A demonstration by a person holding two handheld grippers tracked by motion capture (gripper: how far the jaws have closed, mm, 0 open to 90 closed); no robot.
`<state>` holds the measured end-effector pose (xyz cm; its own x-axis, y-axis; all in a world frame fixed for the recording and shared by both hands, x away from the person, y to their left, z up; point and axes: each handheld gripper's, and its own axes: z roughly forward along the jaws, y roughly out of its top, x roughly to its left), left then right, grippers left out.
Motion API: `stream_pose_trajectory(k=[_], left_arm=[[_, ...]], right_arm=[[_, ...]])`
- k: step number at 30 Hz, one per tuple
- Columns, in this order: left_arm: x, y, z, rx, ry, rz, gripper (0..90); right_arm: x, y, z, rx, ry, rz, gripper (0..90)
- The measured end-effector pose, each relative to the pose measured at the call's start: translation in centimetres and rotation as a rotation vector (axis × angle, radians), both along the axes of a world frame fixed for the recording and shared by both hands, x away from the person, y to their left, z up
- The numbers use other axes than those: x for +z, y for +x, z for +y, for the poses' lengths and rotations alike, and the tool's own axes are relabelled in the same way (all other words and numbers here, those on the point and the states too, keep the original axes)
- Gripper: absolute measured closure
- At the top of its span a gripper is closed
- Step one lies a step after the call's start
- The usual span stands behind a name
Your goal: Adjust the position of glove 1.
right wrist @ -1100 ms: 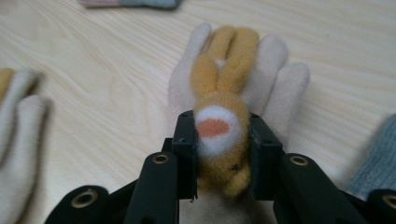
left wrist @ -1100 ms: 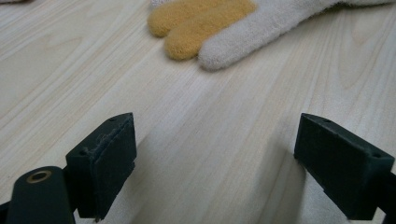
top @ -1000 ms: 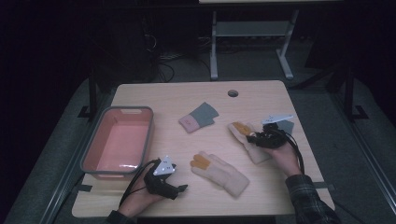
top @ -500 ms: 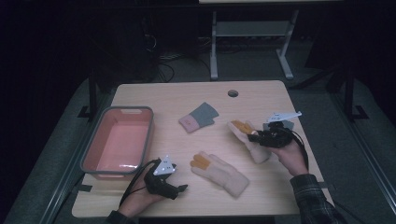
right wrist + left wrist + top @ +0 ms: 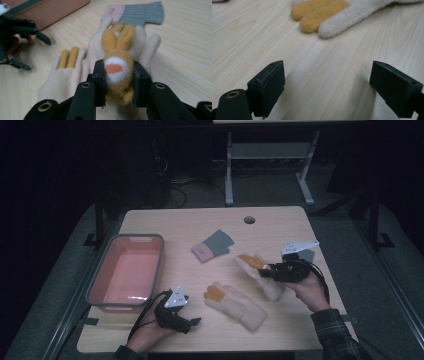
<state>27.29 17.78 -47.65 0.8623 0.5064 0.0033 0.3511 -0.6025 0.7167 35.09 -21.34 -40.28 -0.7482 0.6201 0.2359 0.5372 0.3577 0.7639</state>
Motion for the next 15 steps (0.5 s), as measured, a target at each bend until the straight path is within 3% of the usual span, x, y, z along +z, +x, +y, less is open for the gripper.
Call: stream_pose_trajectory(k=[5, 15], left_arm=[[0.0, 0.0, 0.0, -0.002, 0.002, -0.003, 12.2], [0.0, 0.0, 0.0, 0.002, -0.002, -0.003, 12.2]], right_arm=[[0.6, -1.0, 1.2, 0.06, -0.012, -0.005, 69.4], [0.8, -2.9, 3.1, 0.122, -0.023, 0.012, 69.5]])
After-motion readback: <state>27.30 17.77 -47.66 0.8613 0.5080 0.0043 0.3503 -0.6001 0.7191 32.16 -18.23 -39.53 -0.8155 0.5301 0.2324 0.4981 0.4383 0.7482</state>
